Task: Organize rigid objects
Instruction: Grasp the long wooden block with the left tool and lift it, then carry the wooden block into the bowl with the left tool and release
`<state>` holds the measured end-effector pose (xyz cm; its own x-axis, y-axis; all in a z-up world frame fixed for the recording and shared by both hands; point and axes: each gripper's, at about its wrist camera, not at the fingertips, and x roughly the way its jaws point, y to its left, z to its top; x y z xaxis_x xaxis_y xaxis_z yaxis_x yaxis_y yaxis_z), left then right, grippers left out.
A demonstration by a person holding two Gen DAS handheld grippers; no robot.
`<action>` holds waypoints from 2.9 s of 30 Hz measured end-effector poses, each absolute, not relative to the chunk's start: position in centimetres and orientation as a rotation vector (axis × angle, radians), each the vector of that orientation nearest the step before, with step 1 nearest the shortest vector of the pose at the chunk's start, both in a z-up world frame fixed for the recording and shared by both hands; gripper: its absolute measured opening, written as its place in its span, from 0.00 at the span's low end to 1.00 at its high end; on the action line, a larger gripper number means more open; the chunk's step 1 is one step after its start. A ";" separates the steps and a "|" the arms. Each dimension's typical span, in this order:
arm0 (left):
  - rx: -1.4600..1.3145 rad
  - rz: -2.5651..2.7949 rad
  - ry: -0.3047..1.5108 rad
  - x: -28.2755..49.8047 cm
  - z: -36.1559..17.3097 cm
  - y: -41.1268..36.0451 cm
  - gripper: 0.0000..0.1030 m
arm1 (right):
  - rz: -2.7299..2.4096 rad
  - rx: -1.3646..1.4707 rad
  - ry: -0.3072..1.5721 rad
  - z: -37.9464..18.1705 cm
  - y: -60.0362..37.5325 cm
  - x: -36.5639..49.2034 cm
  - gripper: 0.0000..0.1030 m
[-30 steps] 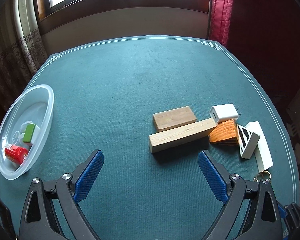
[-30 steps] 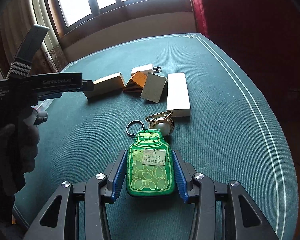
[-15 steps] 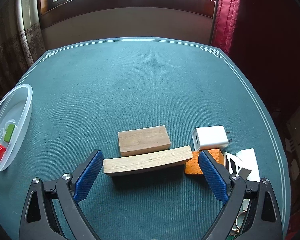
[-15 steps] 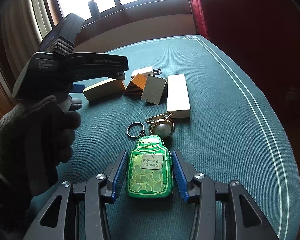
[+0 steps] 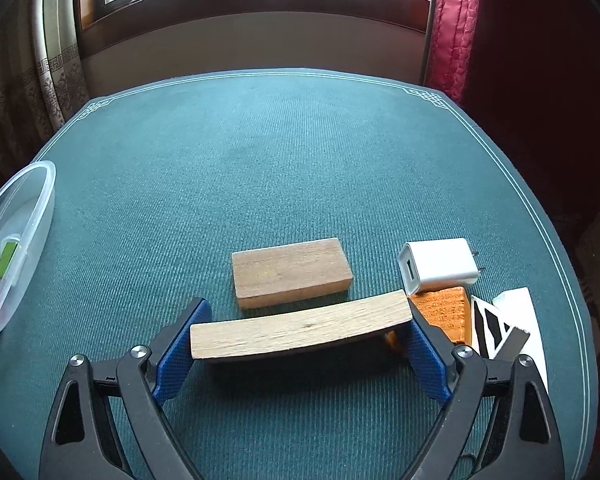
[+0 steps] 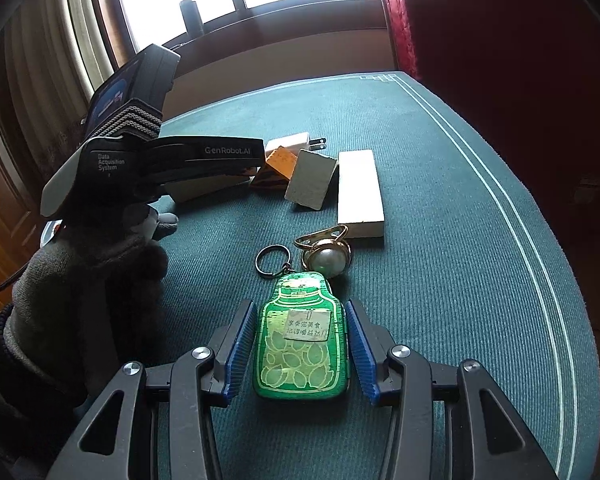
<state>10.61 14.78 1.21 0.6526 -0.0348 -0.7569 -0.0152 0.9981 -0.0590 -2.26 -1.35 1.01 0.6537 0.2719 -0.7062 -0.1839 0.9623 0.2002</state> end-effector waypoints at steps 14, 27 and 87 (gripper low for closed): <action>0.007 -0.034 0.748 5.4 3.5 17.1 0.89 | 0.302 0.197 0.859 1.5 -0.9 -2.6 0.45; -0.067 0.045 0.682 3.3 6.3 22.3 0.89 | 0.344 0.383 0.886 1.1 -0.5 -0.2 0.45; -0.258 0.441 0.690 4.8 6.5 44.8 0.90 | 0.409 0.200 0.736 7.8 10.1 4.6 0.45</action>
